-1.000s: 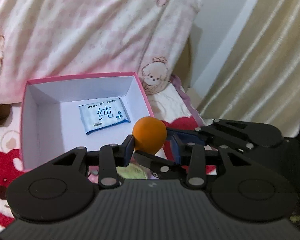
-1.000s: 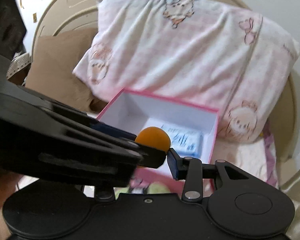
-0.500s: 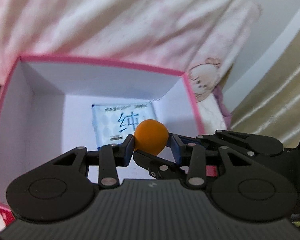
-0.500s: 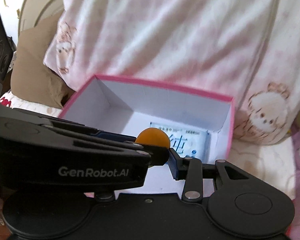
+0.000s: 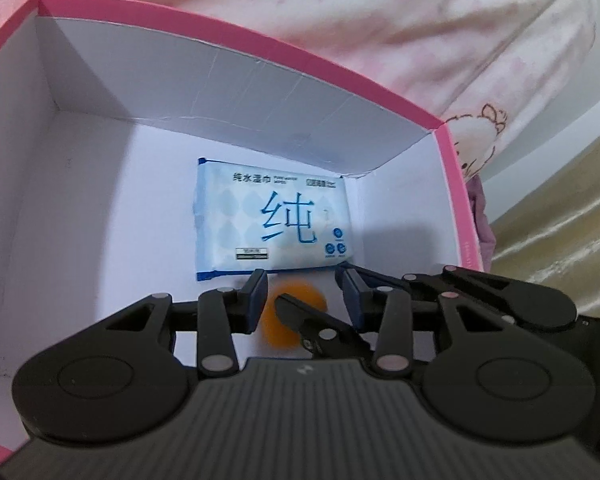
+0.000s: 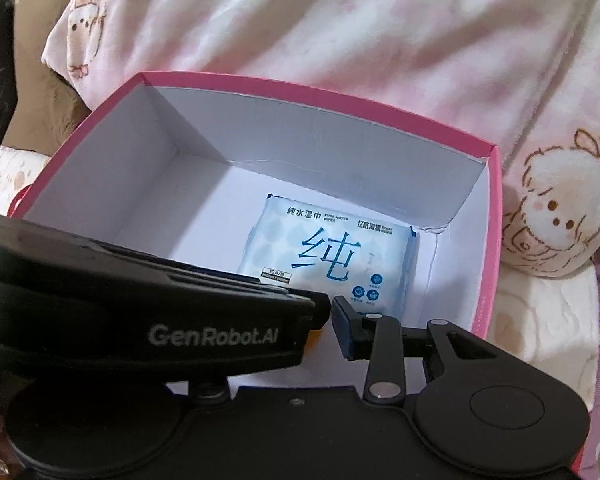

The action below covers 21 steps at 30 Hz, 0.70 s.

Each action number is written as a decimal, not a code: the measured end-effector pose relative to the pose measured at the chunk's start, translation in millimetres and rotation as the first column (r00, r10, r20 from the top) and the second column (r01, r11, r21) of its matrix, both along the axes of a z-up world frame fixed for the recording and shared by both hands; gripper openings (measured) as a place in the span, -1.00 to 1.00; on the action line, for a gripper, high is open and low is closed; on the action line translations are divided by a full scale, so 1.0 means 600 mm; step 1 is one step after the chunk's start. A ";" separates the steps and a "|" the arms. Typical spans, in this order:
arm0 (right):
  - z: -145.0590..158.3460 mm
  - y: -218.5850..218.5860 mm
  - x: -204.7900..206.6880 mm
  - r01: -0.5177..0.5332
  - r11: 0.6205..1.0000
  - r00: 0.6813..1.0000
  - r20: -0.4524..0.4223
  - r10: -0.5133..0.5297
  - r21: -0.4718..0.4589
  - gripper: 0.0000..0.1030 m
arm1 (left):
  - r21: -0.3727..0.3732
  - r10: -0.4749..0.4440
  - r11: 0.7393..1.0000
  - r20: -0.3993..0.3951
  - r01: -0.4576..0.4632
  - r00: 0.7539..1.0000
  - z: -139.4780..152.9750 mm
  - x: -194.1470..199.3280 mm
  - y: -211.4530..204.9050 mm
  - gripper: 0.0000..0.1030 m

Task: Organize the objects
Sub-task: 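Carry the orange sponge into the pink box and release it, then withdraw the left tool and move it to the gold-capped foundation bottle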

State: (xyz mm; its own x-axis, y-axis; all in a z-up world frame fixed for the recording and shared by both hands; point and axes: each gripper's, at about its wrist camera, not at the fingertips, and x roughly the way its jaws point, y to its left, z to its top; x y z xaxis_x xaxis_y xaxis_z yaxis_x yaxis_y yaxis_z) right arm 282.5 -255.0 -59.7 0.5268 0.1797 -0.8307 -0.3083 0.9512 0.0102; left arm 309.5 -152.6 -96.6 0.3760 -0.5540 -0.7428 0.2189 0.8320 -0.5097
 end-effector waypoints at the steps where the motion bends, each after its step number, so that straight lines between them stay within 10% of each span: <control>1: -0.001 0.000 -0.001 -0.003 1.000 1.000 0.004 0.003 0.001 -0.19 | 0.007 0.000 1.000 0.003 0.000 1.000 0.000 0.000 0.001 -0.19; 21: 0.128 -0.046 -0.168 -0.046 0.978 0.995 0.095 0.027 0.202 0.06 | 0.248 -0.219 0.949 0.066 0.197 0.973 0.200 -0.144 0.071 0.27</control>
State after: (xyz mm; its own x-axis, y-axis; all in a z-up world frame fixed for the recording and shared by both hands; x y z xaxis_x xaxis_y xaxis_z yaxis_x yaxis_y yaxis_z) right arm 181.9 -282.3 16.9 0.5886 0.3611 -0.7233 -0.3517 0.9200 0.1731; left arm 223.2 -109.8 23.7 0.3440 -0.4378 -0.8307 0.4362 0.8579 -0.2715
